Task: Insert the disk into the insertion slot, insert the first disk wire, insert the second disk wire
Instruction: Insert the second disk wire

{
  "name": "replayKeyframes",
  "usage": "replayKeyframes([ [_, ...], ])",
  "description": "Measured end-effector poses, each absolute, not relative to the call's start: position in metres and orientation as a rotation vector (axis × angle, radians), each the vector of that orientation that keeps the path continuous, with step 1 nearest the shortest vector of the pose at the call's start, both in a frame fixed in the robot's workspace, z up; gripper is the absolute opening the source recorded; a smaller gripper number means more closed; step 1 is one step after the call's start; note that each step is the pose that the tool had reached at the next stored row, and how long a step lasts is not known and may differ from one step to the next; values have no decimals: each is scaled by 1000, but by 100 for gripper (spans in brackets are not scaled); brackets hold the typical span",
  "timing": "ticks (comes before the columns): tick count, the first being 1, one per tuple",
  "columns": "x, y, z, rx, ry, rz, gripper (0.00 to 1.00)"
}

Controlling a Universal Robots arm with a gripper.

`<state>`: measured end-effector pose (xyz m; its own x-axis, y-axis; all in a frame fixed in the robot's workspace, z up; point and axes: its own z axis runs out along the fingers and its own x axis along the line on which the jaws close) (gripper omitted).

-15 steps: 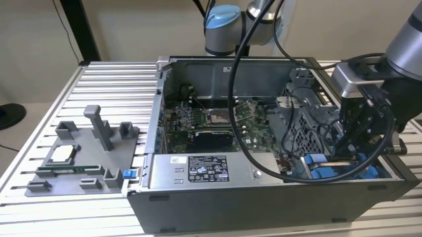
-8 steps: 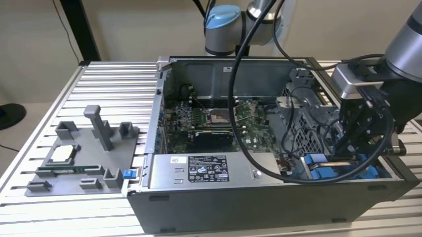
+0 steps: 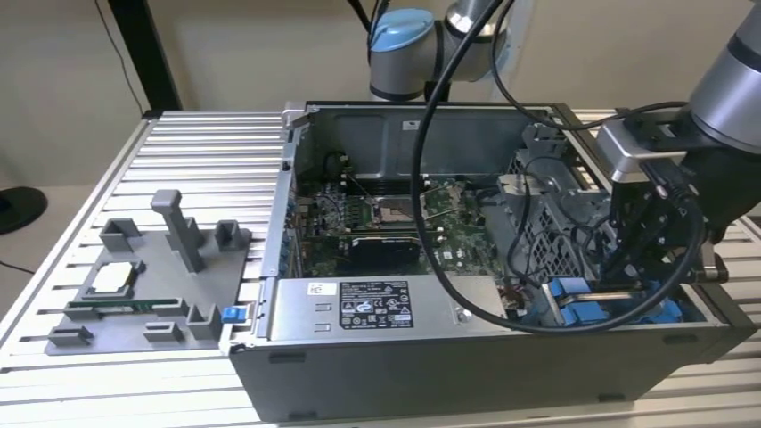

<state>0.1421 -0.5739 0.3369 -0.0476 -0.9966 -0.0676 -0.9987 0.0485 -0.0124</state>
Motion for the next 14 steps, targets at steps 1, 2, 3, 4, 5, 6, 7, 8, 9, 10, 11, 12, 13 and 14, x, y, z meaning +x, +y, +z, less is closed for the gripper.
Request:
replayKeyframes([
  [1,142,-574,336,-2127,2232,58,0],
  [2,142,-574,335,-2127,2232,59,0],
  [3,142,-574,334,-2127,2232,60,0],
  [4,142,-574,334,-2126,2232,60,0],
  [5,142,-574,333,-2125,2229,64,100],
  [6,142,-574,332,-2125,2230,64,100],
  [7,142,-574,333,-2125,2230,62,100],
  [8,142,-574,334,-2126,2231,61,100],
  [9,142,-574,335,-2126,2231,60,100],
  [10,142,-574,338,-2126,2231,61,100],
  [11,142,-574,342,-2126,2231,61,100],
  [12,142,-574,347,-2126,2232,60,100],
  [13,142,-574,352,-2126,2232,60,100],
  [14,142,-574,356,-2126,2232,61,100],
])
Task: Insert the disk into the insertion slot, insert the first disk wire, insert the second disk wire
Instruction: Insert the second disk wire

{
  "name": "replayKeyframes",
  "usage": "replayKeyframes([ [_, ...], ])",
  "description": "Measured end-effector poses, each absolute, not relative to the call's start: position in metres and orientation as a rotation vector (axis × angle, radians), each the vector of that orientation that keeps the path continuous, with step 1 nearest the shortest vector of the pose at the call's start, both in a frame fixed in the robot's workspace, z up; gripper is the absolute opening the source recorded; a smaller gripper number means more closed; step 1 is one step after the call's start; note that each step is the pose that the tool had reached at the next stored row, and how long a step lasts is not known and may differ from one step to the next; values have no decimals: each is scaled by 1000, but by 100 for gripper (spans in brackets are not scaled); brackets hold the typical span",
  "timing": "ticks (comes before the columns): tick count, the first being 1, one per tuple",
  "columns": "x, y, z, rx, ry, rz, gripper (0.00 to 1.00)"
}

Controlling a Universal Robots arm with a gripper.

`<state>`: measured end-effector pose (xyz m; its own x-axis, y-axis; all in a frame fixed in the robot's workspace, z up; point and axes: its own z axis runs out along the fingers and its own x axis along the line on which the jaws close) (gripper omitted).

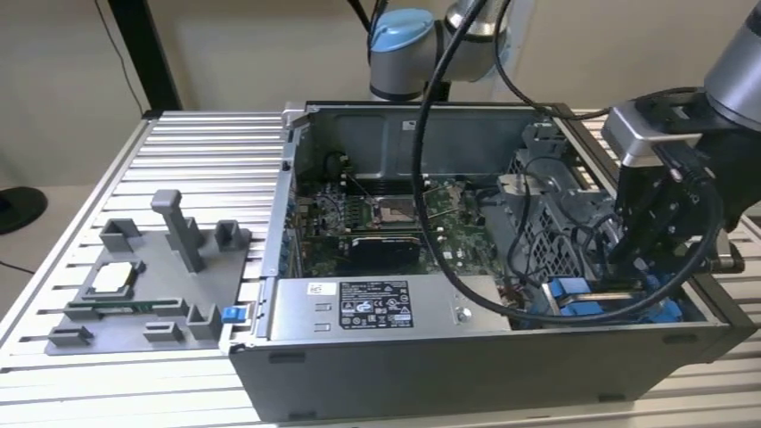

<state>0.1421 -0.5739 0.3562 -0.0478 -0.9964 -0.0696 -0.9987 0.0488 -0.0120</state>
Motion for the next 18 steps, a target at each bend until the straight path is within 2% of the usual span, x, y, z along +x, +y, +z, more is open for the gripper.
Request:
replayKeyframes([
  [9,142,-574,396,-2126,2232,60,100],
  [18,142,-574,397,-2126,2232,61,100],
])
